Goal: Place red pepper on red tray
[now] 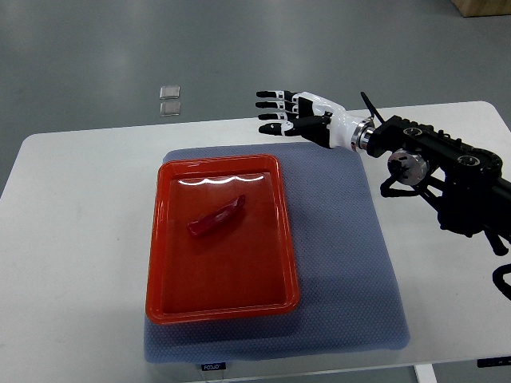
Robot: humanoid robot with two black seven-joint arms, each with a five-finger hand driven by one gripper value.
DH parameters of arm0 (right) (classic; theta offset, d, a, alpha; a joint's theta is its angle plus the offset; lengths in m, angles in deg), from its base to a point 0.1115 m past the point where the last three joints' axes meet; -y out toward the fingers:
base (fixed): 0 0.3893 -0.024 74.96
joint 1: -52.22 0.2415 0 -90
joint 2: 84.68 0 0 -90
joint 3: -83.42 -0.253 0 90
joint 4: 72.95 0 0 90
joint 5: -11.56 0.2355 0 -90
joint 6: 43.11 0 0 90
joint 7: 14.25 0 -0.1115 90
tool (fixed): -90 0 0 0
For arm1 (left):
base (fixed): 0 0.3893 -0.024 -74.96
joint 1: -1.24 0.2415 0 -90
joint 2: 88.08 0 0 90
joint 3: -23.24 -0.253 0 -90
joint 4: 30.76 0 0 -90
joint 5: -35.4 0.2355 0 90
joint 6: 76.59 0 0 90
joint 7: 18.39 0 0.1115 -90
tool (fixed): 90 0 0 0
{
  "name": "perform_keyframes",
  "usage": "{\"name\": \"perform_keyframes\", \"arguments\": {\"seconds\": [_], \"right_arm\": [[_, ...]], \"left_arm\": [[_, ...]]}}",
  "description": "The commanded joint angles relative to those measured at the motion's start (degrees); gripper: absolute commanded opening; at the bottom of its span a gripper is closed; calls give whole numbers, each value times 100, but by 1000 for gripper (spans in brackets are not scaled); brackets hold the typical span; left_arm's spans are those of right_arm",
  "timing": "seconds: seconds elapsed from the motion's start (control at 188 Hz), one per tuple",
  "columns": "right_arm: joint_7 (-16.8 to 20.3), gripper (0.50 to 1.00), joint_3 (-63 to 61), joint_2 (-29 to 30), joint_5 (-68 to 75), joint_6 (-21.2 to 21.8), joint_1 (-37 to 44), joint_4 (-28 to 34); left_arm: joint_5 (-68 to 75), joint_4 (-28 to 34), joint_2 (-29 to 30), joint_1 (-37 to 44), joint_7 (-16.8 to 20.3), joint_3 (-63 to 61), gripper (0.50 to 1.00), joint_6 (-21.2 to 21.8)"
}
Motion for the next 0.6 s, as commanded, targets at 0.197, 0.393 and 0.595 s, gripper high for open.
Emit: {"name": "perform_keyframes", "arguments": {"seconds": [0.197,0.393,0.595], "right_arm": [[592,889,-121,-78,2563,35,-442,-531],[575,897,-121,-96,2747,202,-556,-567],[540,913,-112,-140,2712,263,-556,-584]], "left_arm": [[0,0,0,0,1,0,1000,0],[0,0,0,0,1,0,1000,0],[0,0,0,0,1,0,1000,0]]}}
